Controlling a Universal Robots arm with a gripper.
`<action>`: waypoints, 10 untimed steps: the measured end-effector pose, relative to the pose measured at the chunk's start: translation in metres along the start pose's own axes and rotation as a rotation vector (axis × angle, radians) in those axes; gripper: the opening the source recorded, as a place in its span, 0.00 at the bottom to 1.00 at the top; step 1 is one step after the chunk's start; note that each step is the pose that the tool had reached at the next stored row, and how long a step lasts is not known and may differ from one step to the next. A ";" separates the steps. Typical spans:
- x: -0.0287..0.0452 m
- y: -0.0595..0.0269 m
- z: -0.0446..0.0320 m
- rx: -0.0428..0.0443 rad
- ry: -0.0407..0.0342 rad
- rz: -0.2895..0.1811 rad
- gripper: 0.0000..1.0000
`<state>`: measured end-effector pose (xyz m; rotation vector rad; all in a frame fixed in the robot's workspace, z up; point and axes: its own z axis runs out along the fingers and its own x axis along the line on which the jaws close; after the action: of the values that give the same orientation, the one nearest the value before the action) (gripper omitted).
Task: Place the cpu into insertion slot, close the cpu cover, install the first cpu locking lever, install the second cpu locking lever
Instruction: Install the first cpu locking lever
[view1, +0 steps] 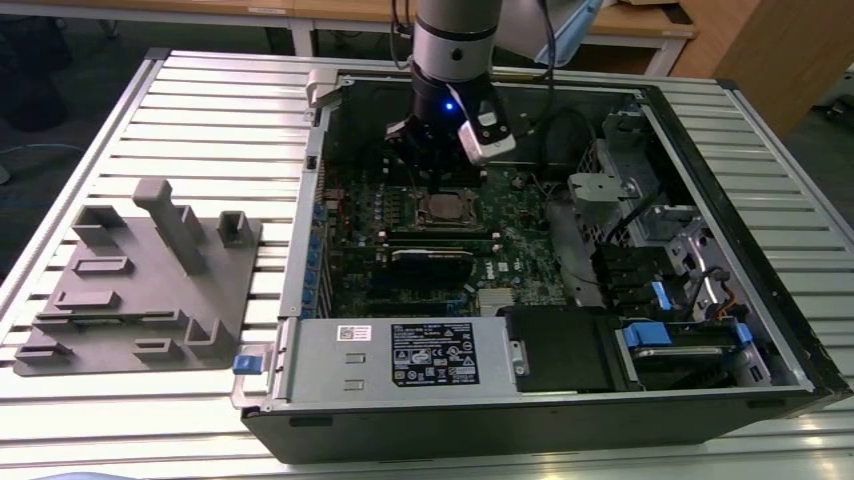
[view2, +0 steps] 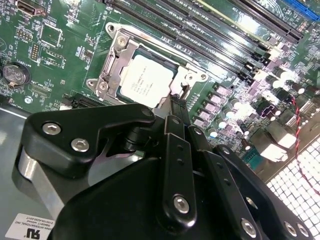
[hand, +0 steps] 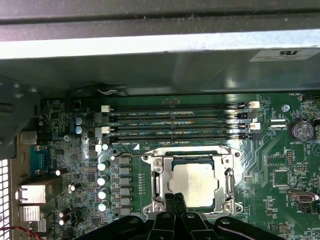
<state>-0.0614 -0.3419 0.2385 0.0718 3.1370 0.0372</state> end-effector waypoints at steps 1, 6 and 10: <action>0.0002 0.0000 0.0000 0.0001 0.0000 0.000 0.11; 0.0014 -0.0001 0.0000 0.0000 0.0000 0.000 0.11; 0.0023 -0.0001 0.0000 0.0000 0.0000 0.000 0.11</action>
<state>-0.0637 -0.3419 0.2385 0.0719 3.1370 0.0372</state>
